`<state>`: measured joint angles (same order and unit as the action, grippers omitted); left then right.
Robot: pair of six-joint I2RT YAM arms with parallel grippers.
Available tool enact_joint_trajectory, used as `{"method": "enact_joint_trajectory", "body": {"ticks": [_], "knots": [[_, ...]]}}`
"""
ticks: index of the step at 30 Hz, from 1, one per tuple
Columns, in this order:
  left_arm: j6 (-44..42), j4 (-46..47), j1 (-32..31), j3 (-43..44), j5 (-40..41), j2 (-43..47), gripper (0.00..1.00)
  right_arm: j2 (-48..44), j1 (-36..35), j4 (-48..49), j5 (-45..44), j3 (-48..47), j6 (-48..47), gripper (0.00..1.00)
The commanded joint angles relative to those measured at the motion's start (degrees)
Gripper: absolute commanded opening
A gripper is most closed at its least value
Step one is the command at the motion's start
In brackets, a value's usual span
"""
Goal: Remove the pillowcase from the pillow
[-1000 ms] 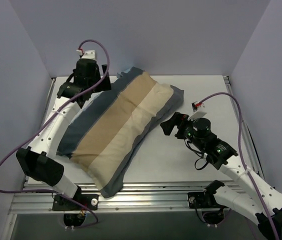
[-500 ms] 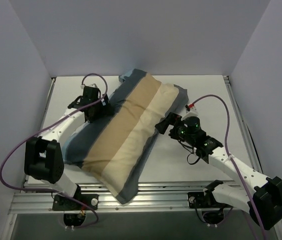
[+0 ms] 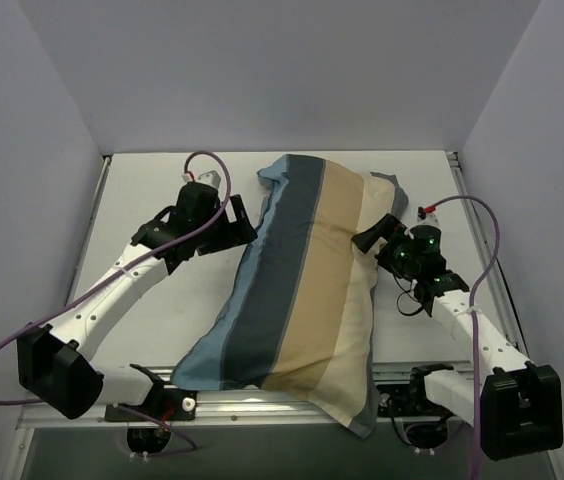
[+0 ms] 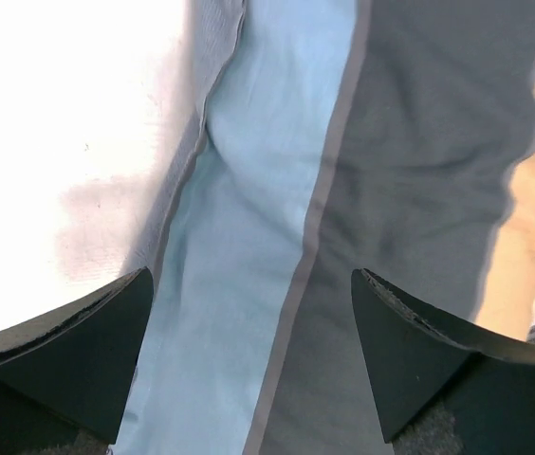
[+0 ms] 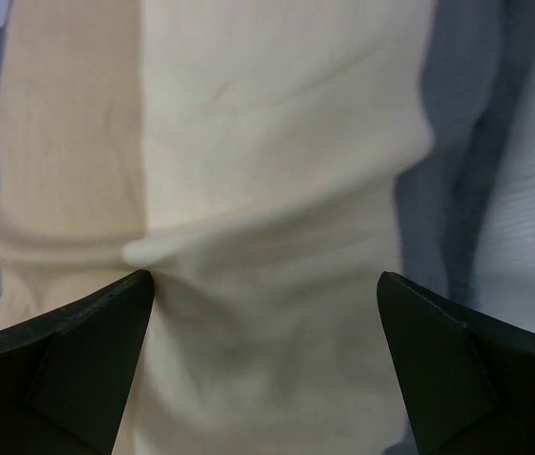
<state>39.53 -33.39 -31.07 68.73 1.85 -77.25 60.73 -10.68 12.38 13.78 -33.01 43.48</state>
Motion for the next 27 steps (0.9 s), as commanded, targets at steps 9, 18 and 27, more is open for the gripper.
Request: {"method": "enact_joint_trajectory", "body": {"ticks": [9, 18, 27], "knots": [[-0.9, 4.3, -2.0, 2.1, -4.8, -8.6, 0.94, -6.2, 10.1, -8.0, 2.4, 1.6, -4.7, 1.0], [0.5, 8.8, -1.9, -4.2, -4.0, -14.4, 0.95, 7.0, 5.2, 6.5, 10.5, 4.5, -5.2, 1.0], [3.0, 15.0, -2.0, -9.3, -5.4, -21.7, 0.95, 15.8, -2.0, 19.7, 14.3, 5.1, -4.7, 0.59]]}}
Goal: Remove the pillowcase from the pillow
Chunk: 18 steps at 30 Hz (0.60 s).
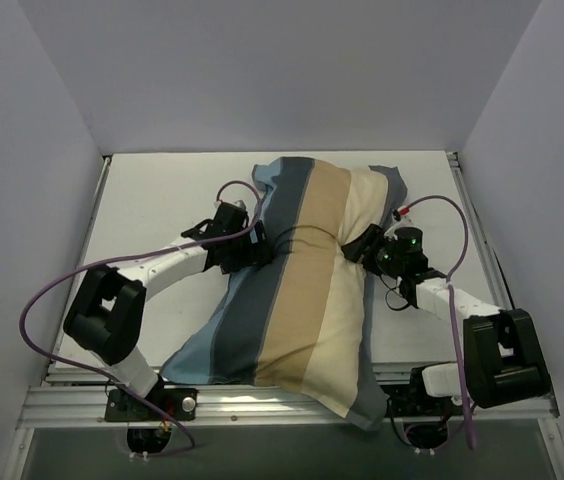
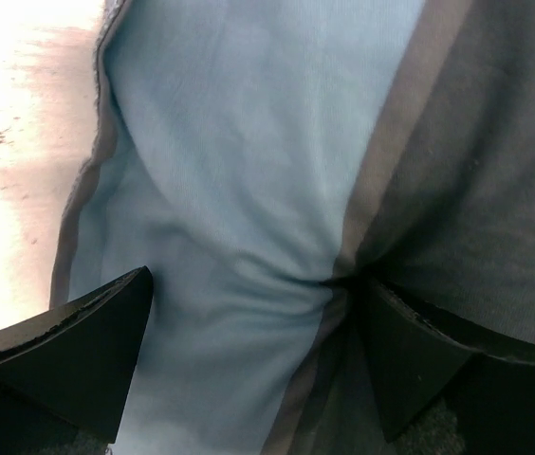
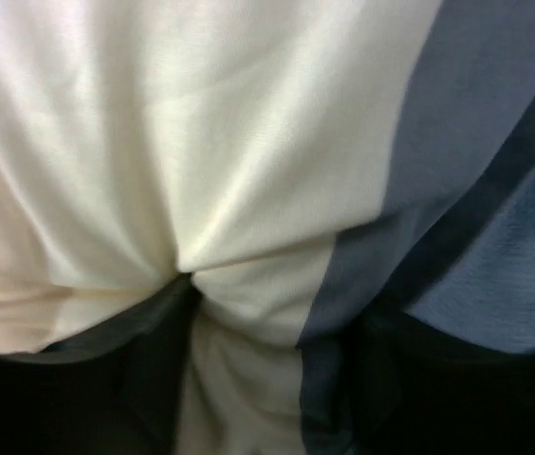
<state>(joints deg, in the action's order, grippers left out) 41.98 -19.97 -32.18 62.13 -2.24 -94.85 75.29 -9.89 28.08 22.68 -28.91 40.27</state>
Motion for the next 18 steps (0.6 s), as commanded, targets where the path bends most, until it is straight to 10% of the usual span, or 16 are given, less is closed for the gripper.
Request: {"method": "enact_joint_trajectory", "body": {"ticks": [1, 5, 18], "knots": [[1.0, 2.0, -0.9, -3.0, -1.5, -4.6, 0.95, 0.4, -2.9, 3.5, 5.4, 0.3, -1.8, 0.45], [2.4, 4.3, -2.9, -0.6, -2.4, -7.1, 0.98, -3.7, -2.9, -4.3, 2.5, -5.0, -4.9, 0.02], [8.1, 6.6, -13.1, 27.0, -4.2, -16.9, 0.99, -9.0, -5.0, -36.3, -12.0, -40.9, -20.4, 0.0]]}}
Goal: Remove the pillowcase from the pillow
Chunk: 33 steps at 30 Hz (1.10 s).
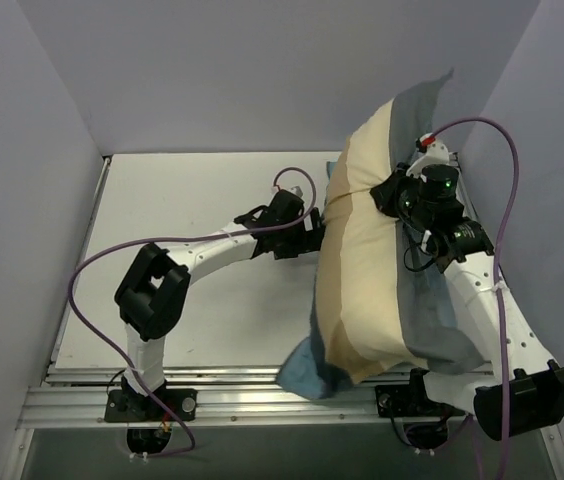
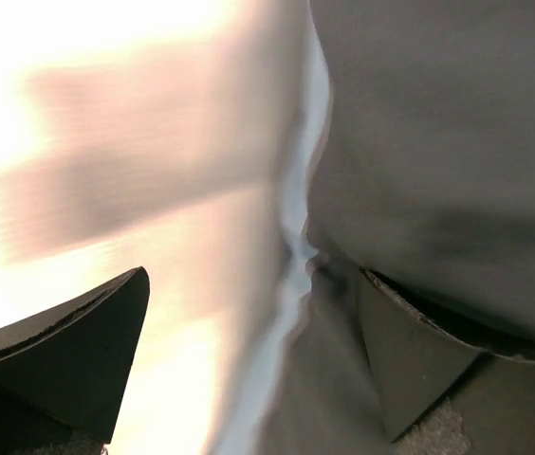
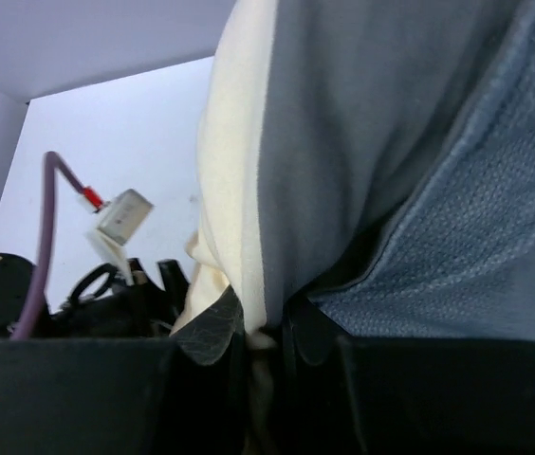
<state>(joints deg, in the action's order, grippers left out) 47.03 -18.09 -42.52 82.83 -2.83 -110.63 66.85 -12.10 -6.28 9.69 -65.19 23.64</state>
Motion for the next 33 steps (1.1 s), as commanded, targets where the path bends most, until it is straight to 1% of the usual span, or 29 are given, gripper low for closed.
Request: {"method": "enact_joint_trajectory", "body": {"ticks": [1, 3, 6, 7, 9, 10, 13, 14, 16, 17, 19, 21, 22, 23, 24, 25, 26, 27, 28, 29, 31, 32, 33], "knots": [[3.6, 4.9, -3.4, 7.2, -3.6, -1.7, 0.99, 0.6, -3.3, -2.0, 0.9, -4.9, -3.9, 0.0], [4.5, 6.4, -3.7, 7.4, -3.9, -2.5, 0.99, 2.0, -5.0, -1.8, 0.9, -4.8, -4.2, 0.0], [6.5, 11.0, -3.5, 2.1, -3.6, -1.3, 0.99, 5.2, -8.0, -1.4, -1.6, -3.6, -4.7, 0.0], [7.5, 12.0, -3.1, -1.8, -3.2, -0.7, 0.99, 7.0, -10.5, -1.2, -2.8, -3.3, -5.1, 0.0], [8.8, 15.3, -2.3, -6.1, -3.2, 0.7, 0.99, 8.8, -12.8, -0.8, -6.3, -2.0, -5.0, 0.0], [10.0, 16.2, -1.9, -10.3, -3.7, 1.4, 0.99, 10.7, -14.6, -0.2, -6.9, -1.5, -4.6, 0.0], [11.2, 19.4, -0.2, -15.7, -3.9, 3.7, 0.99, 13.6, -17.7, 1.9, -8.4, -0.1, -3.2, 0.0], [11.4, 20.3, 0.8, -19.4, -3.8, 4.5, 0.98, 14.3, -18.4, 2.2, -8.5, 0.0, -3.0, 0.0], [11.9, 22.3, 1.6, -23.4, -3.2, 6.9, 0.98, 16.1, -20.1, 2.2, -9.5, -1.1, -2.6, 0.0], [12.1, 23.3, 2.2, -25.2, -2.9, 9.2, 0.98, 16.7, -21.8, 2.2, -11.5, -1.4, -2.3, 0.0], [12.1, 22.4, 3.8, -28.7, -2.7, 11.5, 0.98, 18.3, -23.3, 2.1, -12.2, -2.8, -1.8, 0.0], [12.0, 19.1, 5.1, -31.8, -1.3, 16.0, 0.98, 19.3, -25.4, 1.8, -12.1, -3.6, -1.3, 0.01], [12.0, 18.2, 5.3, -33.2, -0.4, 17.7, 0.98, 19.5, -26.3, 1.5, -12.2, -3.9, -1.2, 0.04], [11.8, 14.9, 5.5, -34.3, 1.5, 22.1, 0.98, 19.5, -27.0, 1.3, -12.2, -4.2, -1.1, 0.06], [11.8, 13.3, 5.7, -35.4, 2.3, 24.7, 0.98, 19.8, -28.8, 1.1, -12.0, -4.6, -1.0, 0.11], [11.1, 11.8, 5.9, -37.0, 3.7, 30.0, 0.98, 19.9, -29.7, 0.6, -11.8, -5.6, -1.0, 0.14], [10.6, 7.4, 6.0, -37.2, 5.1, 32.6, 0.97, 20.0, -30.7, 0.1, -11.7, -6.3, -1.0, 0.23], [10.0, 4.4, 6.0, -37.2, 8.0, 35.4, 0.97, 19.9, -32.8, -0.3, -11.8, -7.1, -1.0, 0.28], [8.4, 1.8, 6.4, -36.8, 9.4, 40.4, 0.95, 19.9, -34.0, -1.4, -12.0, -8.0, -1.2, 0.34], [7.6, -3.7, 6.7, -36.3, 10.7, 42.8, 0.94, 19.7, -35.1, -2.1, -12.3, -10.0, -1.4, 0.44], [4.9, -8.7, 7.2, -35.1, 14.5, 49.4, 0.94, 19.1, -37.5, -4.3, -14.0, -12.2, -2.0, 0.55], [4.1, -12.9, 7.8, -33.6, 15.5, 51.0, 0.94, 18.7, -38.2, -5.1, -14.9, -14.3, -2.2, 0.65], [3.3, -14.8, 8.2, -32.9, 16.2, 52.7, 0.94, 18.1, -38.5, -5.8, -16.7, -15.0, -2.3, 0.68]]}}
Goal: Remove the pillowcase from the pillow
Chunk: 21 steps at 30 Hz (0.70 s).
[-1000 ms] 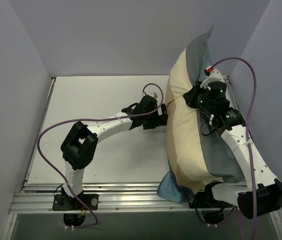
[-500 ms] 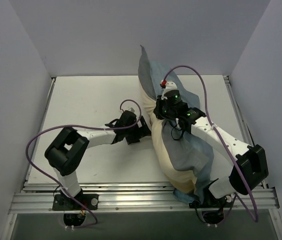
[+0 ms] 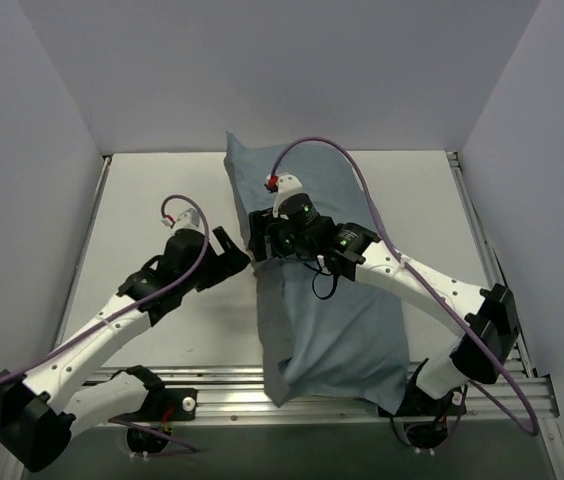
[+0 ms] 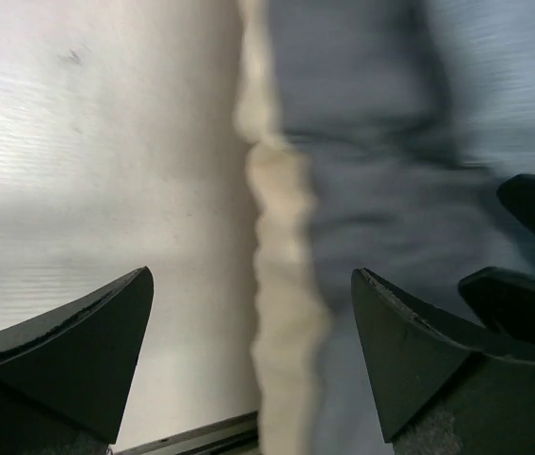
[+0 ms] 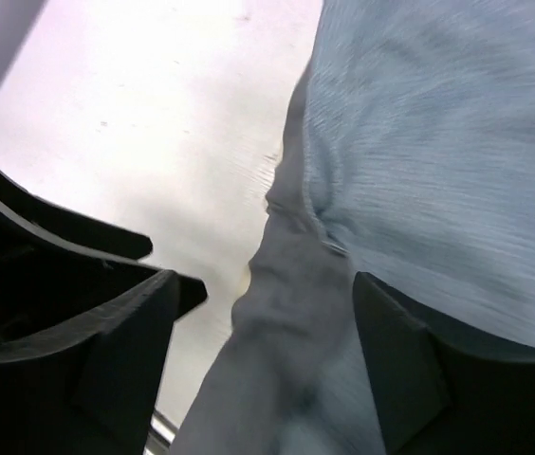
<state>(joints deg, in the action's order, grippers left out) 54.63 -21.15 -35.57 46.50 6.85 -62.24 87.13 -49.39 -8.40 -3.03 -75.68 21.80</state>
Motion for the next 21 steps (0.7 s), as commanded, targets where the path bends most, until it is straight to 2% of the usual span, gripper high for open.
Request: {"method": "enact_joint_trajectory", "body": {"ticks": [1, 2, 5, 8, 13, 17, 21], "knots": [[-6.5, -13.1, 1.7, 4.2, 7.3, 6.2, 0.94, -3.4, -1.8, -4.4, -4.8, -4.8, -0.7, 0.71], [-7.7, -15.7, 3.0, 6.0, 7.5, 6.6, 0.94, -4.4, -1.9, -4.7, -5.5, -5.0, -0.7, 0.77], [-12.5, -18.8, 5.2, 9.6, 6.1, 5.4, 0.94, -8.3, -1.6, -6.4, -9.4, -4.0, 0.3, 0.86], [-16.8, -17.6, 8.6, 14.3, 2.3, 1.2, 0.94, -11.9, -1.0, -9.4, -12.3, -1.6, 1.1, 0.93], [-20.4, -12.4, 14.0, 24.7, -3.1, -12.3, 0.94, -17.0, 0.0, -13.1, -10.8, 5.6, 4.0, 0.94], [-19.7, -7.2, 16.9, 34.7, -7.5, -24.8, 0.94, -20.7, -0.1, -14.4, -5.7, 11.0, 6.3, 0.94], [-17.9, -4.3, 18.6, 44.4, -12.3, -36.5, 0.94, -22.2, -0.9, -17.1, -4.3, 14.5, 9.0, 0.94]]}}
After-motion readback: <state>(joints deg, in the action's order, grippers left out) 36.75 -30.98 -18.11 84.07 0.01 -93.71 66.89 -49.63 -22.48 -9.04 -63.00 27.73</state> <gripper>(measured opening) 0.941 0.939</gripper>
